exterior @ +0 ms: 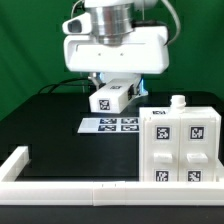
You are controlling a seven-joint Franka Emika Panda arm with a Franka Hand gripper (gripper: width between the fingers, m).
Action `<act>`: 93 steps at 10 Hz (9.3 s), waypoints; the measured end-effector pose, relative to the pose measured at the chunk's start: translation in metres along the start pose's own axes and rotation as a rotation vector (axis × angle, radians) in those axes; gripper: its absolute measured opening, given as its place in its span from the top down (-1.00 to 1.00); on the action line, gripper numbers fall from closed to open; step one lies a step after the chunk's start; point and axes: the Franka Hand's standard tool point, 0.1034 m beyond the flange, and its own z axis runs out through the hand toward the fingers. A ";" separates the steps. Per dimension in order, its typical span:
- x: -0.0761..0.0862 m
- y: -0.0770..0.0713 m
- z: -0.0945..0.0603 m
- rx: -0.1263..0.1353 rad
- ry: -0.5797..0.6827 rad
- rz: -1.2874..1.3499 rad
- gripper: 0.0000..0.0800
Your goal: Assemble cabinet
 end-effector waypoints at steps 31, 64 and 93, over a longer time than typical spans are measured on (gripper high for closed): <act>0.069 -0.128 -0.046 -0.026 0.059 -0.191 -0.42; 0.077 -0.121 -0.025 -0.053 0.007 -0.197 -0.99; 0.078 -0.115 -0.029 0.145 0.103 0.429 -0.42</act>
Offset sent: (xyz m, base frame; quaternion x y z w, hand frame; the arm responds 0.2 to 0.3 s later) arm 0.0000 0.0000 0.0000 0.0000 0.0000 0.0000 1.0000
